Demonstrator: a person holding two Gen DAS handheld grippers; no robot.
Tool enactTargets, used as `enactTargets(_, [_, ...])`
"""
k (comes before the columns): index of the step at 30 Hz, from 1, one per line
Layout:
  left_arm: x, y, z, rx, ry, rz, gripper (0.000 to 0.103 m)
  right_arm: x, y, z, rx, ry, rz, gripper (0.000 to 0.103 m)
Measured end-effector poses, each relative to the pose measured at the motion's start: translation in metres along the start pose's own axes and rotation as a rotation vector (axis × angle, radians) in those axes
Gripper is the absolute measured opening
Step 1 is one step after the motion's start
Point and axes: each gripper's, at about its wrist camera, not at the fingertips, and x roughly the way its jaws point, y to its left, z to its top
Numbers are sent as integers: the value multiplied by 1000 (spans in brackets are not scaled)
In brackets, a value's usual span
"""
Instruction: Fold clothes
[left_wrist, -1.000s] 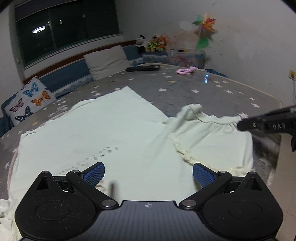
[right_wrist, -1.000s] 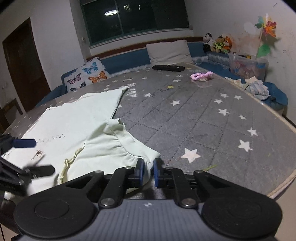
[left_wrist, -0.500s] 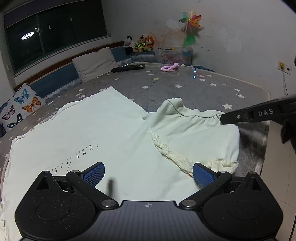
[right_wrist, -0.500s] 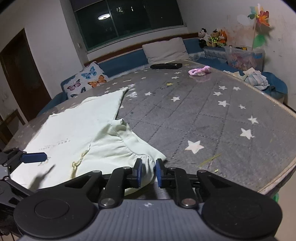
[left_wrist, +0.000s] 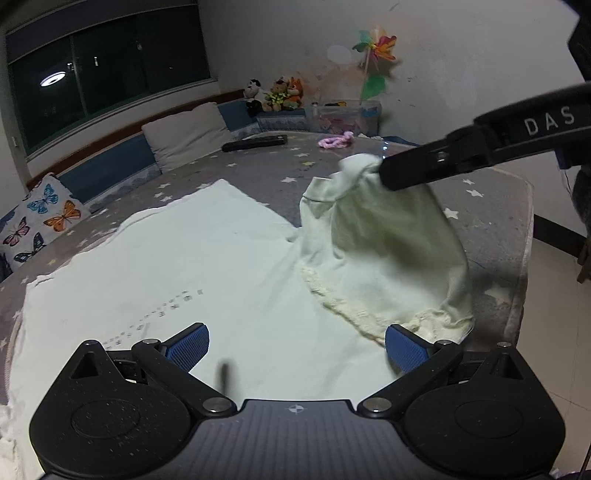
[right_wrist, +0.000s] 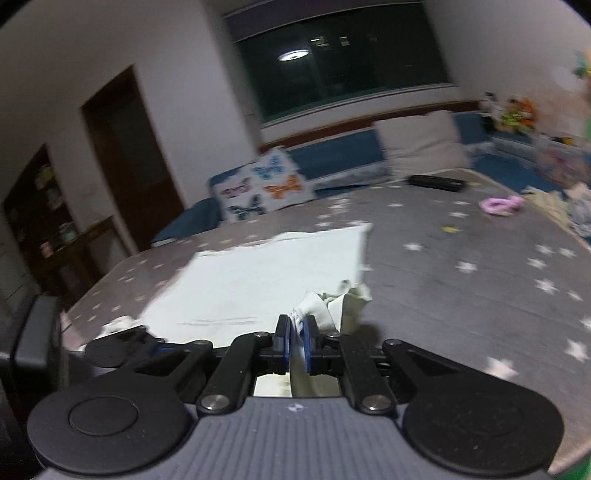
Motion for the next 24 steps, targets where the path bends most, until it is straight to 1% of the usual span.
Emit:
enactTargets(5, [-12, 19, -10, -37, 2, 47, 103, 29, 25, -2, -42, 56, 99, 6])
enactTargets(9, [-18, 37, -16, -79, 10, 90, 103, 54, 36, -14, -42, 129, 145, 7])
enactTargets(10, [-19, 41, -16, -90, 13, 99, 103, 56, 37, -17, -38, 142, 151, 11])
enactTargets(13, [-18, 52, -17, -117, 20, 125, 103, 58, 35, -24, -16, 171, 172, 13])
enactTargets(16, [-17, 58, -15, -135, 18, 137, 103, 43, 27, -22, -7, 143, 163, 14])
enactTargets(18, [-18, 58, -13, -141, 11, 135, 103, 35, 19, -21, -2, 135, 127, 16])
enactTargets(20, [-17, 56, -10, -139, 2, 129, 103, 32, 10, -24, 3, 151, 95, 16])
enactTargets(24, [-9, 50, -5, -127, 4, 113, 103, 34, 2, -39, -29, 236, 48, 16])
